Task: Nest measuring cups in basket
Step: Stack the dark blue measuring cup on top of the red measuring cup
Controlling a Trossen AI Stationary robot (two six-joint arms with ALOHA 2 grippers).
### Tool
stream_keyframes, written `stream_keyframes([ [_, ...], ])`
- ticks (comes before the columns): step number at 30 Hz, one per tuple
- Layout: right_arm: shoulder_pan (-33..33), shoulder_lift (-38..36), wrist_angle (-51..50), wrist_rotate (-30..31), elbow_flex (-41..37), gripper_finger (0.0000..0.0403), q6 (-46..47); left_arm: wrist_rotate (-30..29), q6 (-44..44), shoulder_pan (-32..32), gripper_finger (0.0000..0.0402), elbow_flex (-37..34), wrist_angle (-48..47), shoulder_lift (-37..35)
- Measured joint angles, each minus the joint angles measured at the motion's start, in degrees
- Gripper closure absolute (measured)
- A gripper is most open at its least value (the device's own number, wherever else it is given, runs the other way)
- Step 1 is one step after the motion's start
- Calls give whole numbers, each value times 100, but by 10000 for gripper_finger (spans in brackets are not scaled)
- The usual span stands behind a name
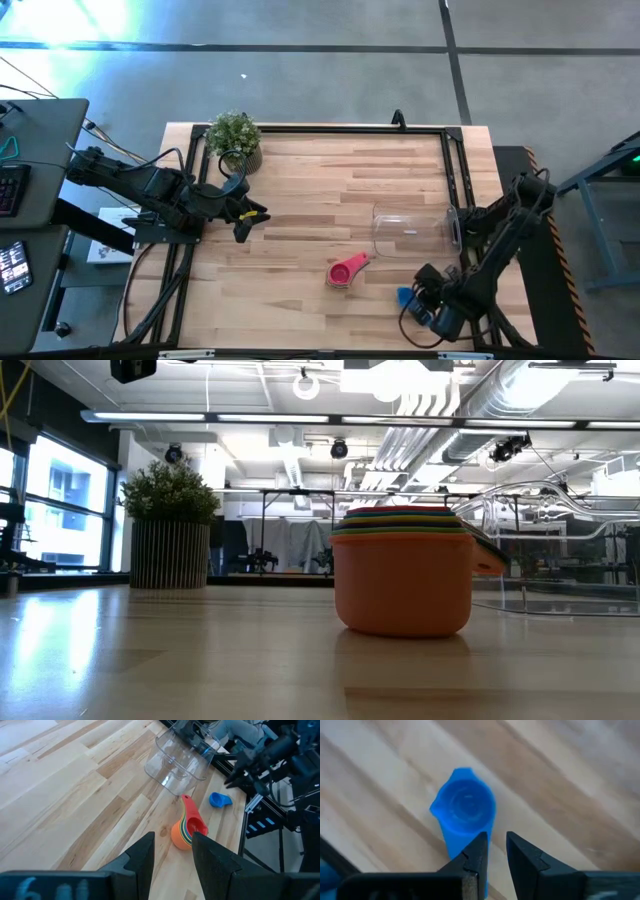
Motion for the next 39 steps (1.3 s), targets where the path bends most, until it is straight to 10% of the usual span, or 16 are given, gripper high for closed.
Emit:
stream_keyframes([
  [24, -799, 4, 1533, -678, -1159, 285, -1809, -260, -302, 2, 280, 0, 13, 0],
  [39, -852, -2, 1954, -1003, -1278, 389, -2286, -391, -306, 0, 280, 0, 11, 2],
])
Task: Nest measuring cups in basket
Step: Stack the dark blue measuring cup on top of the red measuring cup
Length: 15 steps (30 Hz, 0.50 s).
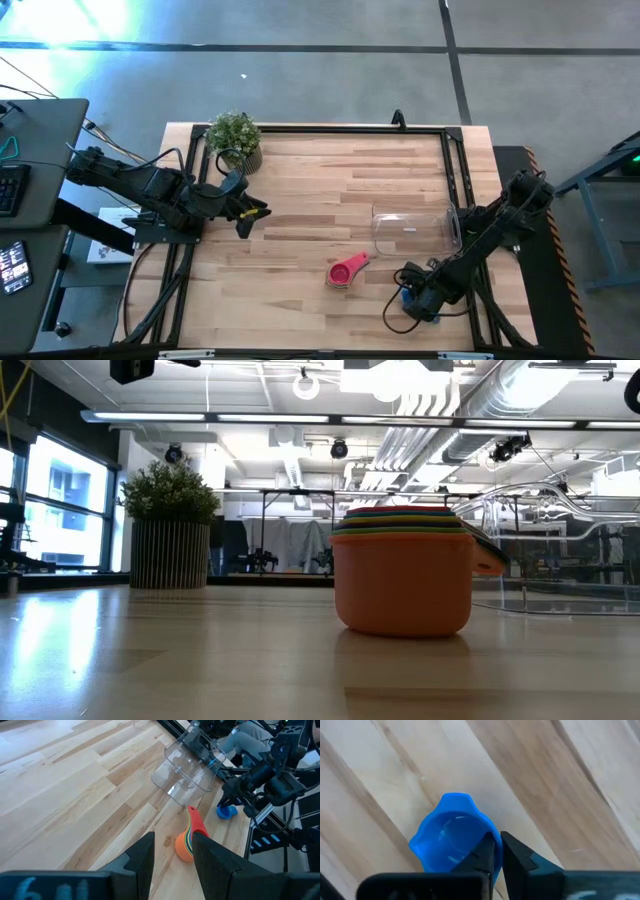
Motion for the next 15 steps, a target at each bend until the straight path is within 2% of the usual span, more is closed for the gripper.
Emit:
stream_keyframes([
  [7, -11, 7, -193, -23, 476, 398, -434, 0, 2, 0, 280, 0, 0, 0],
  [11, -112, 8, -1104, 34, 911, 400, -842, 0, 0, 0, 280, 0, 0, 0],
  [15, -387, 7, -1794, 65, 1350, 400, -1676, -67, -4, 0, 280, -2, 0, 0],
])
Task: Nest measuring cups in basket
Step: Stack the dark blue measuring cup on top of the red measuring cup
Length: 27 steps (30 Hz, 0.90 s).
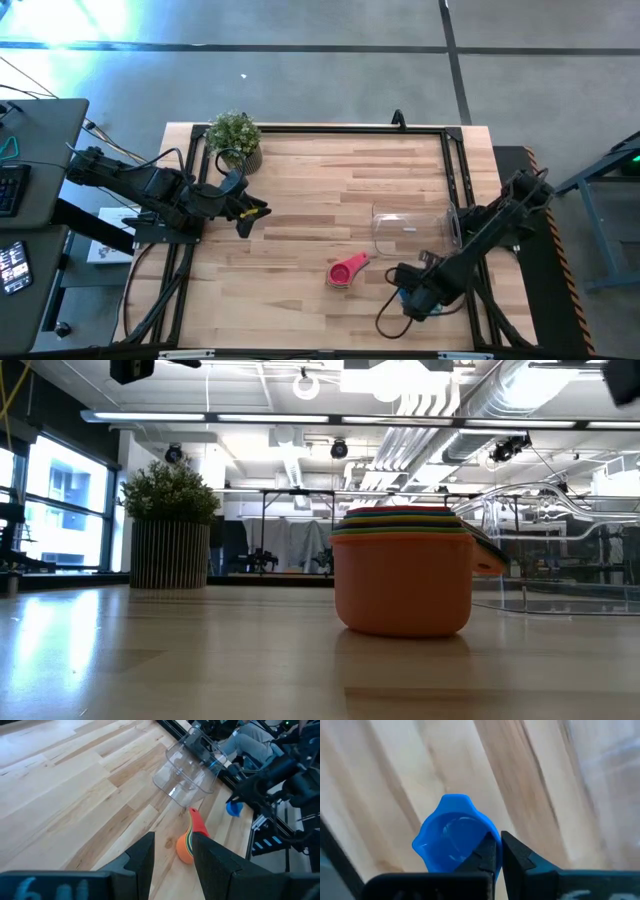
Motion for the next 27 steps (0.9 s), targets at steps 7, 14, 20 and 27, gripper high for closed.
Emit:
stream_keyframes([
  [7, -840, 0, -527, 124, 787, 402, -2177, -5, -139, 0, 280, 0, -2, 0],
  [14, -1905, 0, -528, 153, 1645, 402, -4393, -7, -250, 1, 280, 0, -2, 0],
  [20, -2503, 2, -320, 382, 2644, 402, -5930, -9, -330, 1, 280, 0, -2, 0],
  [27, -2942, 2, 151, 884, 3650, 403, -7120, -9, -348, 2, 280, 0, -2, 0],
])
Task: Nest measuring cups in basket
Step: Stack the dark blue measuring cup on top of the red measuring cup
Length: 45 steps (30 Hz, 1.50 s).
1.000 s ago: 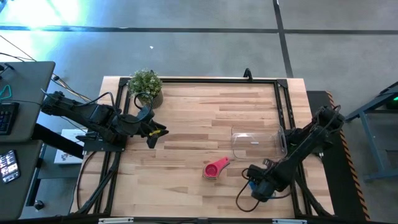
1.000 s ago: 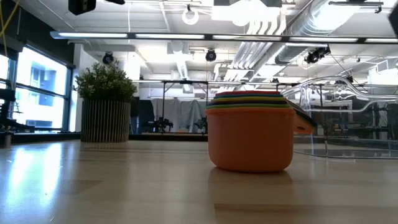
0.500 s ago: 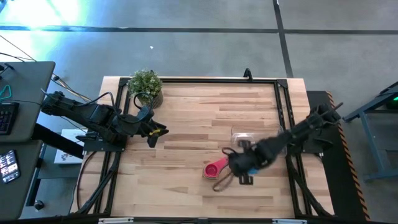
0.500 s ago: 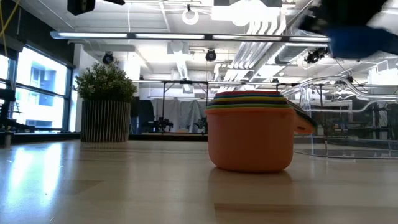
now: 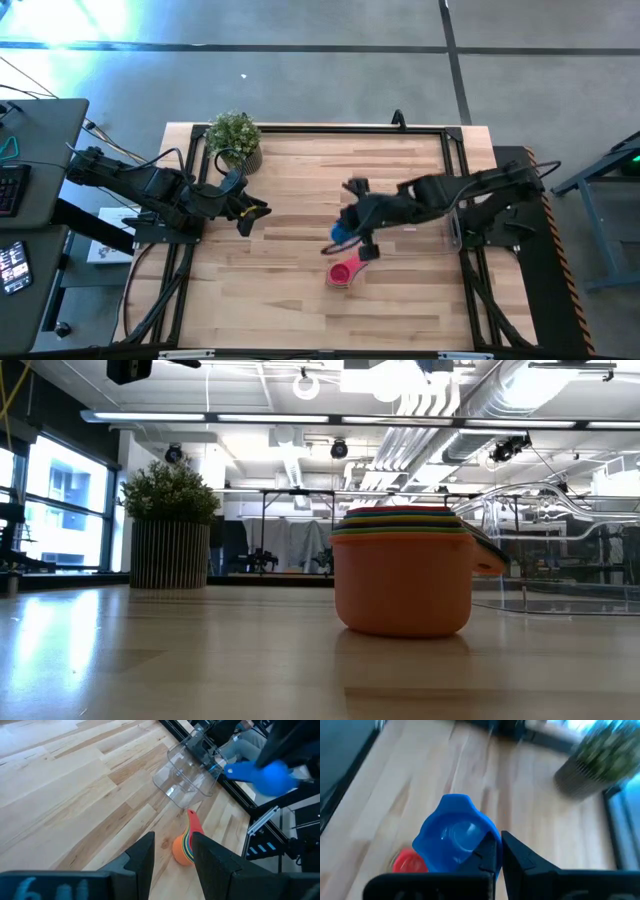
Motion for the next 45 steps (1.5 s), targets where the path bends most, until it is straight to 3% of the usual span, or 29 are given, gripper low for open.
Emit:
stream_keyframes([
  [11, -233, 281, 1112, -79, 978, 403, -1174, 0, 11, 0, 280, 0, -1, 2],
  [16, -176, 809, 532, -575, 1309, 403, -1268, -4, 13, -1, 280, 0, -7, 34],
  [21, -136, 1295, -135, -705, 1412, 403, -1179, -7, 12, -1, 280, -2, -19, 72],
  [32, 6, 2134, -479, -1597, 1414, 403, -1183, -2, 61, 0, 280, -4, -63, 236],
  [45, 37, 2821, -1161, -1868, 1416, 403, -1189, 2, 55, -2, 280, -2, -63, 289],
])
